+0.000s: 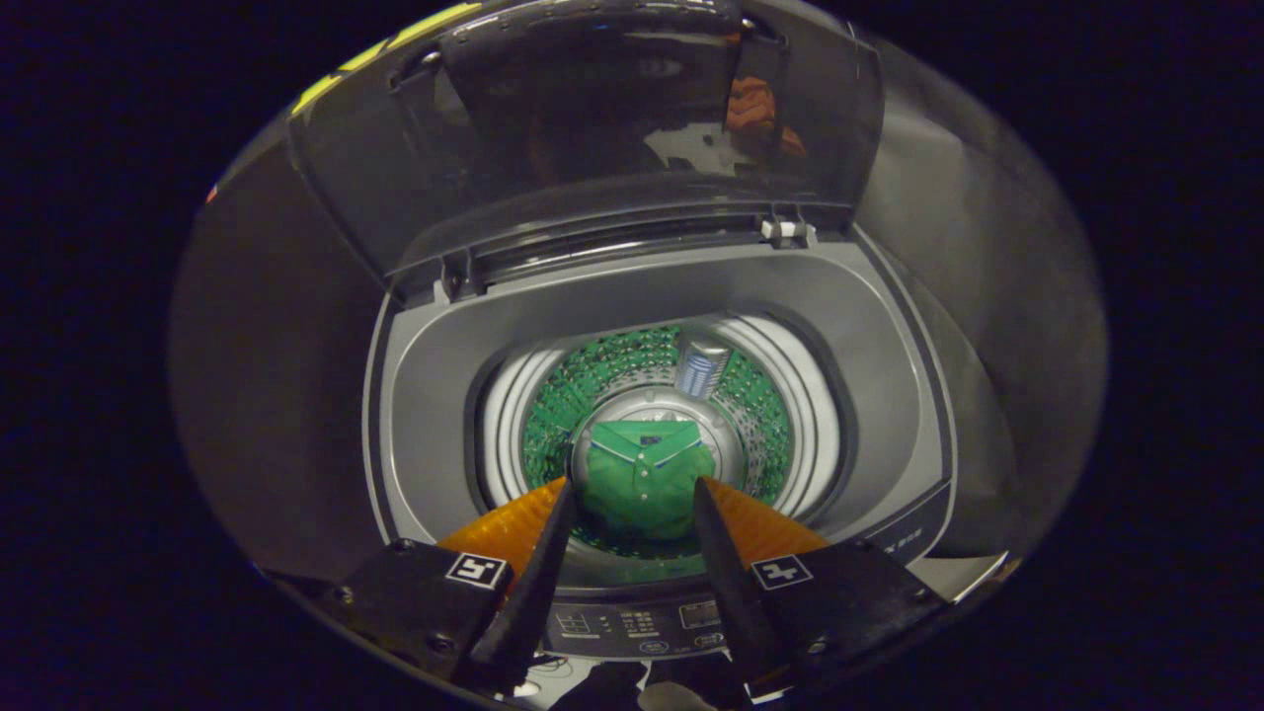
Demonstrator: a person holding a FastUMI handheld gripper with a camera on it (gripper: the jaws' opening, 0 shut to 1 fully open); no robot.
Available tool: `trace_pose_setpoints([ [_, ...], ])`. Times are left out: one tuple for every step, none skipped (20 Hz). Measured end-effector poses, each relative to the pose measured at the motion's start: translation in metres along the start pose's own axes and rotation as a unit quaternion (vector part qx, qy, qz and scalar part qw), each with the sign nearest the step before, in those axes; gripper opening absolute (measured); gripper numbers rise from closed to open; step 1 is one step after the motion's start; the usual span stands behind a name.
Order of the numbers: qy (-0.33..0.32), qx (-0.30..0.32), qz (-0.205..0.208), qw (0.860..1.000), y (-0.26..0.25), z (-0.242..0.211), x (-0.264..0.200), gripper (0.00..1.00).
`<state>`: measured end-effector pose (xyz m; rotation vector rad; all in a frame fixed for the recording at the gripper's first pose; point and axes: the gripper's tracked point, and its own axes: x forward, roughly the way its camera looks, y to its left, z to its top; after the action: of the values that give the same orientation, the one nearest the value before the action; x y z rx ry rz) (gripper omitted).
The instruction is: Put the clothes into the washing machine and then close the washing machine lid.
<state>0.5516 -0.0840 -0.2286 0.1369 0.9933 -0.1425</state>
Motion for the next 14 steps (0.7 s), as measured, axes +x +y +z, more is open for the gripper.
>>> trace_pose_setpoints([
  [-0.007, -0.002, -0.001, 1.0, 0.0, 0.003, -0.005, 0.76],
  [-0.016, -0.006, -0.001, 1.0, 0.001, 0.005, -0.01, 0.76],
  [-0.025, -0.011, -0.002, 1.0, 0.002, 0.009, -0.015, 0.76],
  [-0.038, -0.016, -0.001, 0.999, 0.003, 0.013, -0.022, 0.76],
  [-0.053, -0.021, -0.002, 0.998, 0.004, 0.019, -0.028, 0.76],
  [-0.066, -0.026, -0.004, 0.997, 0.005, 0.023, -0.036, 0.76],
  [-0.078, -0.03, -0.002, 0.997, 0.007, 0.028, -0.044, 0.76],
  [-0.088, -0.032, 0.001, 0.996, 0.01, 0.033, -0.053, 0.76],
  [-0.101, -0.033, 0.005, 0.994, 0.013, 0.04, -0.063, 0.76],
  [-0.119, -0.031, 0.009, 0.992, 0.015, 0.047, -0.073, 0.76],
  [-0.139, -0.029, 0.01, 0.99, 0.017, 0.056, -0.083, 0.76],
  [-0.154, -0.03, 0.011, 0.988, 0.017, 0.064, -0.096, 0.76],
  [-0.165, -0.032, 0.012, 0.986, 0.019, 0.072, -0.11, 0.76],
  [-0.178, -0.033, 0.016, 0.983, 0.02, 0.08, -0.124, 0.76],
])
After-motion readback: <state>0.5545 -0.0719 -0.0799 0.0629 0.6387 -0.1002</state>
